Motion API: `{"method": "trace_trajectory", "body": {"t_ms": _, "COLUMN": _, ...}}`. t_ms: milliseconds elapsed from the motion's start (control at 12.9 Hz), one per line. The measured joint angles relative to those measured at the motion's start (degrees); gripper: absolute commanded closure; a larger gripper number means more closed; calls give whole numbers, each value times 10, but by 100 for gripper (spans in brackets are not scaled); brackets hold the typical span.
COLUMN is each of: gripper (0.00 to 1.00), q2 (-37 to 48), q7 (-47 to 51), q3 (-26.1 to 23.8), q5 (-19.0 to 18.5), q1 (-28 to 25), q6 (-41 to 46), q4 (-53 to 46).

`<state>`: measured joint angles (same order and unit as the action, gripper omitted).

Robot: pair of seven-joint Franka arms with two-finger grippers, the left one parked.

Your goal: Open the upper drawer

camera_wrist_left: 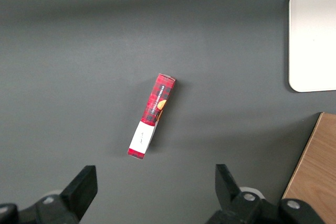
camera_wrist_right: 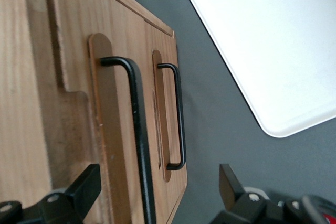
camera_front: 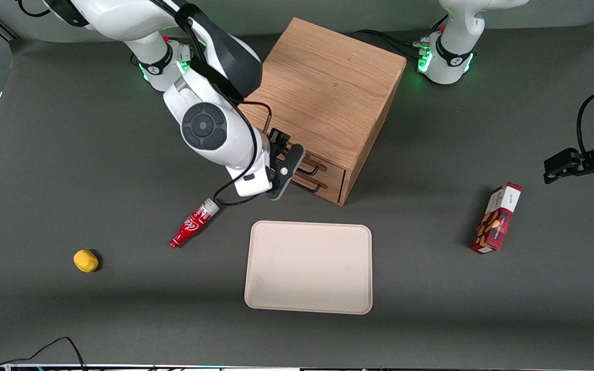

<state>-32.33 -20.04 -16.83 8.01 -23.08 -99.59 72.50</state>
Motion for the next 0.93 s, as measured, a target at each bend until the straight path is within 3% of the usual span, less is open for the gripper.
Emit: {"method": "trace_trajectory", "body": {"t_ms": 933, "gripper": 0, "q2": -30, "q7": -90, "q3": 10, "q5": 1, "q1": 10, "q6": -67, "q4": 30}}
